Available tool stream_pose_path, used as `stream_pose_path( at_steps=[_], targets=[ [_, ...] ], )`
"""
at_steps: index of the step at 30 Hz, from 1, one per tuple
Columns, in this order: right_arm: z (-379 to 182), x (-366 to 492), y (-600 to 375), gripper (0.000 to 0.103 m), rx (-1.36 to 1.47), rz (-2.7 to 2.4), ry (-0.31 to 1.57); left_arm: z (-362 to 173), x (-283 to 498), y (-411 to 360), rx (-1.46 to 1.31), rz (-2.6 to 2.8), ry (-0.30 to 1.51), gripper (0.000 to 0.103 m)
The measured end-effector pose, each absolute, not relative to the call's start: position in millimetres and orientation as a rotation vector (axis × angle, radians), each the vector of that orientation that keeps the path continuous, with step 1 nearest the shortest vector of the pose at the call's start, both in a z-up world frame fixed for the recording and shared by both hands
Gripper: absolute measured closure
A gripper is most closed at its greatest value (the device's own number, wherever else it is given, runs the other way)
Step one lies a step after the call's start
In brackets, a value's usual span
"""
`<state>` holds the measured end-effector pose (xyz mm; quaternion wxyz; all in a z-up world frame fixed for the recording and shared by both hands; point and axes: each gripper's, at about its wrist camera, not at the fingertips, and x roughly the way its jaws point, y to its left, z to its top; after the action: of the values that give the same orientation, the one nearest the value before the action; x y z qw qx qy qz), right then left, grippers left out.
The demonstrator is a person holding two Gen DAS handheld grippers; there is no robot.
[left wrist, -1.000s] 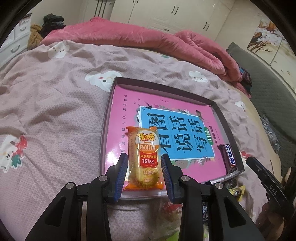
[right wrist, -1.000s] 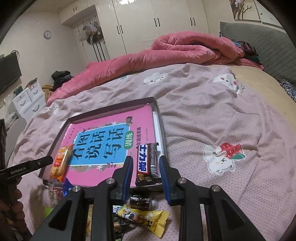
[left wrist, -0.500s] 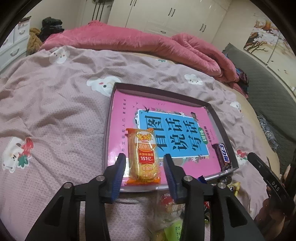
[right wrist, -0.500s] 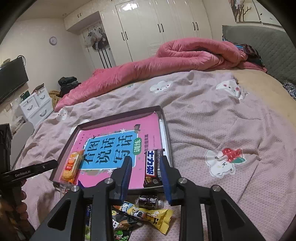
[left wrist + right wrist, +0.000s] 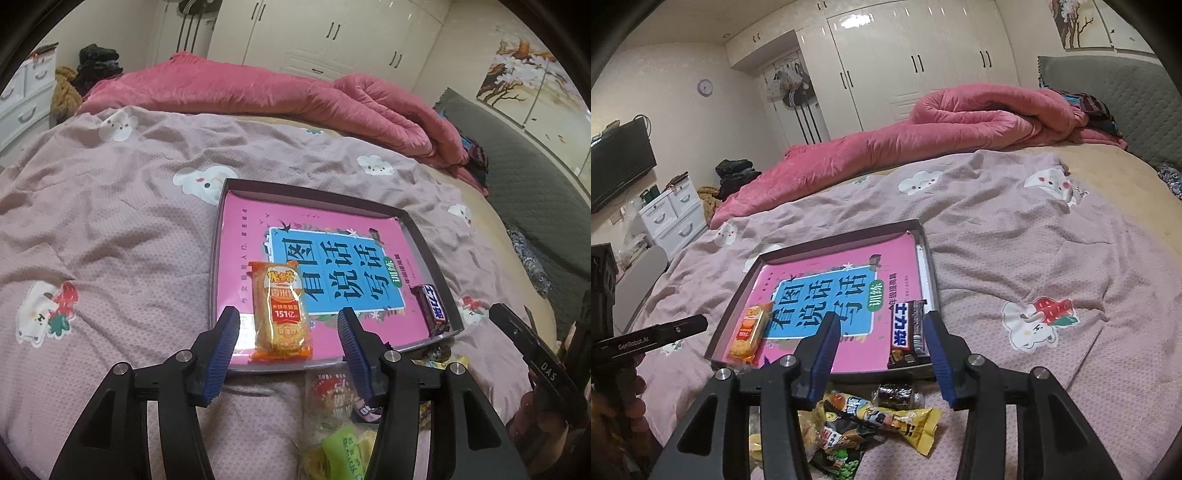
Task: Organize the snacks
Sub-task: 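Open both tools, releasing the snacks in the tray, and withdraw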
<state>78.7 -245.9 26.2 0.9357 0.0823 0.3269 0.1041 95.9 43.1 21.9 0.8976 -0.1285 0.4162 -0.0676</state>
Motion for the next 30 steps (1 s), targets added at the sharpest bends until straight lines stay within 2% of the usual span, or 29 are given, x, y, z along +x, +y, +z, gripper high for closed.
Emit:
stream_pose_path(
  at_steps=[2,4,30],
  targets=[
    [26.8,76.9,-244.6,0.052,0.169,0.221,0.669,22.0,94.7,43.2,-0.26,-0.14,0.863,0.043],
    [27.5,75.0,-243.1,0.051,0.168,0.225,0.668,22.6,93.2,44.2,-0.258,-0.138,0.863,0.035],
    [26.9,47.9,-213.5,0.043,0.076,0.301,0.687,27.1,72.2,41.4,-0.202,-0.136,0.879,0.033]
  ],
)
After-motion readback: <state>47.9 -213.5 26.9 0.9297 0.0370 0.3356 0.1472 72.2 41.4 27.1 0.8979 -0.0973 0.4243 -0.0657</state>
